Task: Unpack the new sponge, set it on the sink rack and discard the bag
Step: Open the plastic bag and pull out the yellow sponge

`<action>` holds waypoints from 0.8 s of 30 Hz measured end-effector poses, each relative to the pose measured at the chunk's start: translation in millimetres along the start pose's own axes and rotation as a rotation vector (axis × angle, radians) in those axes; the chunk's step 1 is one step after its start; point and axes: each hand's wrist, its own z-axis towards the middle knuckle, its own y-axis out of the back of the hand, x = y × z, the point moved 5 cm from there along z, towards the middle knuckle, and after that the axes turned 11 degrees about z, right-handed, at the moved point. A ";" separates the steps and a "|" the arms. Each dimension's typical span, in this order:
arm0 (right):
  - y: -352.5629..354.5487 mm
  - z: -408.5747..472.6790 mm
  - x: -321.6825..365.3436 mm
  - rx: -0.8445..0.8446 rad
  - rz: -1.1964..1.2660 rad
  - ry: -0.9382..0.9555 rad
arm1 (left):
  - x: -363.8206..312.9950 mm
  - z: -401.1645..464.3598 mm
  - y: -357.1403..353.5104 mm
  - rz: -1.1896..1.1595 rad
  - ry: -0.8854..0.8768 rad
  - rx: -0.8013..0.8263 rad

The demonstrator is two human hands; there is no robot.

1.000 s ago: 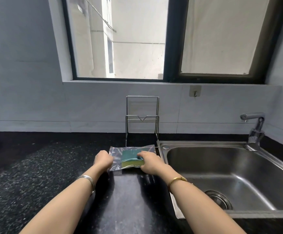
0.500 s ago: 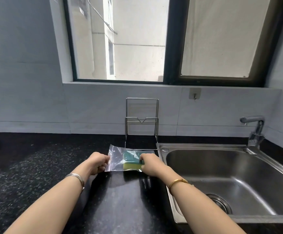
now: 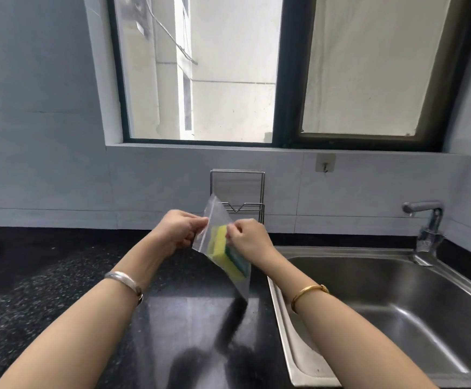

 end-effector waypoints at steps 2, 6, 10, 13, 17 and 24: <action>2.5 1.8 10.1 -0.007 0.251 -0.005 | -24.6 -15.6 -0.8 0.125 -0.097 -0.052; 4.4 -0.5 22.2 -0.014 0.486 0.014 | -57.3 -36.3 -6.3 0.313 -0.274 -0.112; 7.5 -4.3 26.5 -0.007 0.589 -0.003 | -63.9 -44.6 -8.0 0.379 -0.328 -0.108; 6.7 -6.5 27.7 0.049 0.634 -0.039 | -55.3 -46.5 -9.9 0.347 -0.281 -0.031; 2.6 -10.2 28.8 0.129 0.641 -0.042 | -42.5 -48.6 -10.7 0.313 -0.194 0.053; 2.2 -10.6 26.6 0.182 0.704 -0.093 | -34.7 -47.2 -17.1 0.095 -0.126 0.196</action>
